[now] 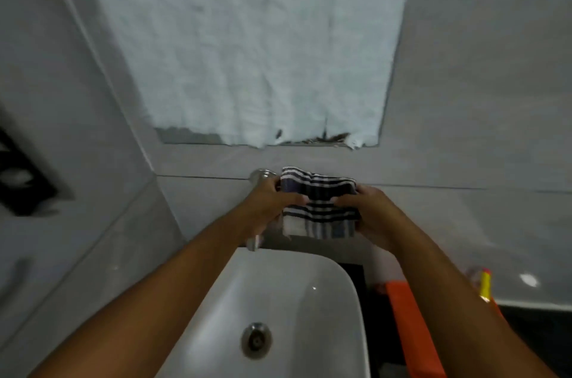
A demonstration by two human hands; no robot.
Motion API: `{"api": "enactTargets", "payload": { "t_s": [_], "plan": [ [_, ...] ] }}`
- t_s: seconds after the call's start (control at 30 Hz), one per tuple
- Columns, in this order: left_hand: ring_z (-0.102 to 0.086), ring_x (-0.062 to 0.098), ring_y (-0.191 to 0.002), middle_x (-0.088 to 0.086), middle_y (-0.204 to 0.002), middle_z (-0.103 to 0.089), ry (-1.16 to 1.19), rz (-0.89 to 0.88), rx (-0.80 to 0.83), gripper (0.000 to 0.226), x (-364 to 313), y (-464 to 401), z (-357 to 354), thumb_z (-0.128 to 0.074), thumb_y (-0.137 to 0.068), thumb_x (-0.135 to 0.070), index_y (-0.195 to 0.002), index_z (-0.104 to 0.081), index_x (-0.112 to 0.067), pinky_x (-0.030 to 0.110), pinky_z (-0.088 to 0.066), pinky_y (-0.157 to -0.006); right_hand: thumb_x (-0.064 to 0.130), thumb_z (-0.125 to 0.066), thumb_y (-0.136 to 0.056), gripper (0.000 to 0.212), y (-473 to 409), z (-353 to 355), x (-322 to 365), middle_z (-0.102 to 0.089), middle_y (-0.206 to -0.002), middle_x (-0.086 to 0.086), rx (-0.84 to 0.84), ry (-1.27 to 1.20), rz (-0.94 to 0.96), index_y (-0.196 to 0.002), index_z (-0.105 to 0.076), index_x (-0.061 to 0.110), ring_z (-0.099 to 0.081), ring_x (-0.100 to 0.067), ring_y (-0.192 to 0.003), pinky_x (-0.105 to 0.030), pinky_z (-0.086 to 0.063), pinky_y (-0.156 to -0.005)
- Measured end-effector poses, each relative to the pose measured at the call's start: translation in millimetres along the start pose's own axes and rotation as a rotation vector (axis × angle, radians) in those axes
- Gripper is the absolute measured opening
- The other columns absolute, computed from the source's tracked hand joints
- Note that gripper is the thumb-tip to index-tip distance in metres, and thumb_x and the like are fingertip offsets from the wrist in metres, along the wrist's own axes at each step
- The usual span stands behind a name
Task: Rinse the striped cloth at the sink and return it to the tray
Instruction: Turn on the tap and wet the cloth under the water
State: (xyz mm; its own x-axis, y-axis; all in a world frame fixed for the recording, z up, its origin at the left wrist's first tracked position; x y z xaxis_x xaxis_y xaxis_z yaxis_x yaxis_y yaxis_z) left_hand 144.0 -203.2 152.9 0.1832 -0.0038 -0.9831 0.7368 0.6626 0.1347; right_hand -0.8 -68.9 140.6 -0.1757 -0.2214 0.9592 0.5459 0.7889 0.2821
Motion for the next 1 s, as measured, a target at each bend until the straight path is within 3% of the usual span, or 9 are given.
{"api": "enactTargets", "payload": {
  "t_s": [0.2,0.27,0.33,0.43,0.5,0.63,0.77,0.83,1.0],
  "plan": [
    [-0.064,0.025,-0.071,0.012,-0.077,-0.071,-0.162,-0.015,-0.301,0.028,-2.4,14.9,117.0,-0.083,-0.072,-0.021,-0.092,-0.071,-0.005,0.03,-0.052,-0.058,-0.005,-0.068,-0.082,0.038,-16.7,-98.3,23.2,-0.073,-0.116,-0.02,0.055,-0.001,0.033,-0.12,-0.067,0.003,-0.069,-0.037,-0.109,-0.055,-0.052,-0.101],
    [-0.065,0.026,-0.084,0.012,-0.088,-0.068,-0.262,-0.047,-0.41,0.03,-5.8,11.7,131.8,-0.08,-0.076,-0.022,-0.096,-0.066,-0.004,0.032,-0.054,-0.067,-0.004,-0.069,-0.082,0.032,-30.9,-114.2,24.7,-0.075,-0.108,-0.018,-0.007,-0.025,0.057,-0.113,-0.069,0.003,-0.072,-0.033,-0.095,-0.045,-0.061,-0.081],
    [-0.061,0.03,-0.1,0.014,-0.105,-0.062,-0.56,-0.074,-0.629,0.036,-12.1,14.8,139.4,-0.076,-0.079,-0.026,-0.106,-0.06,-0.007,0.039,-0.052,-0.083,-0.004,-0.069,-0.082,0.02,-44.1,-118.4,18.3,-0.072,-0.097,-0.02,-0.105,-0.014,0.056,-0.1,-0.071,0.004,-0.068,-0.029,-0.079,-0.035,-0.055,-0.065],
    [-0.058,0.028,-0.104,0.01,-0.111,-0.061,-0.804,-0.199,-0.656,0.034,-18.0,13.9,106.1,-0.064,-0.085,-0.037,-0.108,-0.061,-0.012,0.043,-0.052,-0.089,0.003,-0.072,-0.083,0.01,-53.8,-115.4,1.0,-0.071,-0.097,-0.023,-0.223,-0.008,0.059,-0.092,-0.068,0.007,-0.065,-0.028,-0.081,-0.039,-0.054,-0.074],
    [-0.065,0.026,-0.101,0.008,-0.112,-0.068,-0.756,-0.132,-0.464,0.042,-6.4,-4.2,76.6,-0.056,-0.087,-0.047,-0.114,-0.065,-0.014,0.042,-0.057,-0.087,0.02,-0.073,-0.086,0.028,-47.4,-103.8,5.8,-0.07,-0.11,-0.015,-0.344,0.124,0.28,-0.11,-0.065,0.009,-0.066,-0.023,-0.094,-0.036,-0.056,-0.084],
    [-0.065,0.031,-0.111,0.017,-0.123,-0.067,-0.532,0.016,-0.395,0.051,8.6,-26.0,55.0,-0.063,-0.087,-0.035,-0.124,-0.061,0.0,0.04,-0.056,-0.094,0.035,-0.055,-0.095,0.037,-22.8,-81.7,27.9,-0.05,-0.14,-0.009,-0.559,1.025,0.951,-0.13,-0.055,0.02,-0.046,-0.026,-0.13,-0.039,-0.042,-0.107],
    [-0.073,0.03,-0.074,0.016,-0.094,-0.077,0.275,0.332,-0.229,0.025,42.3,-33.0,60.3,-0.073,-0.081,-0.022,-0.098,-0.074,-0.004,0.043,-0.063,-0.07,0.033,-0.043,-0.098,0.061,-50.9,-60.3,7.6,-0.029,-0.162,-0.019,-0.493,1.553,1.066,-0.152,-0.034,0.008,-0.021,-0.033,-0.15,-0.048,-0.013,-0.125],
    [-0.07,0.027,-0.067,0.01,-0.078,-0.075,0.409,0.439,-0.108,0.022,48.7,-33.9,54.8,-0.07,-0.083,-0.026,-0.092,-0.075,-0.007,0.039,-0.061,-0.066,0.039,-0.039,-0.098,0.067,-62.6,-54.2,0.0,-0.026,-0.162,-0.02,-0.488,1.64,1.121,-0.154,-0.024,0.008,-0.009,-0.03,-0.154,-0.047,-0.007,-0.124],
    [-0.065,0.033,-0.112,0.017,-0.126,-0.064,-0.824,0.222,-0.417,0.059,25.0,-42.7,45.4,-0.074,-0.08,-0.021,-0.132,-0.052,-0.003,0.043,-0.054,-0.094,0.054,-0.044,-0.093,0.081,-80.8,-53.9,-9.3,0.006,-0.168,-0.012,-0.636,1.661,1.253,-0.155,-0.019,0.009,0.011,-0.027,-0.156,-0.05,-0.005,-0.123]
  ]
}}
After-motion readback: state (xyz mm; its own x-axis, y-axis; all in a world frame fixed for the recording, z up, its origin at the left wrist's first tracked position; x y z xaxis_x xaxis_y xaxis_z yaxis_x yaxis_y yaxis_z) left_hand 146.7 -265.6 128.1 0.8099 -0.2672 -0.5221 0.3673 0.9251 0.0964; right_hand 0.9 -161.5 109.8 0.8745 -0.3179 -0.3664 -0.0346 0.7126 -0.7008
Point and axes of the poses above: each hand's wrist, its own y-axis away from the middle knuckle, its own z-axis out of the back of the hand, x = y × z, the point moved 7 cm from there along -y, towards the middle knuckle
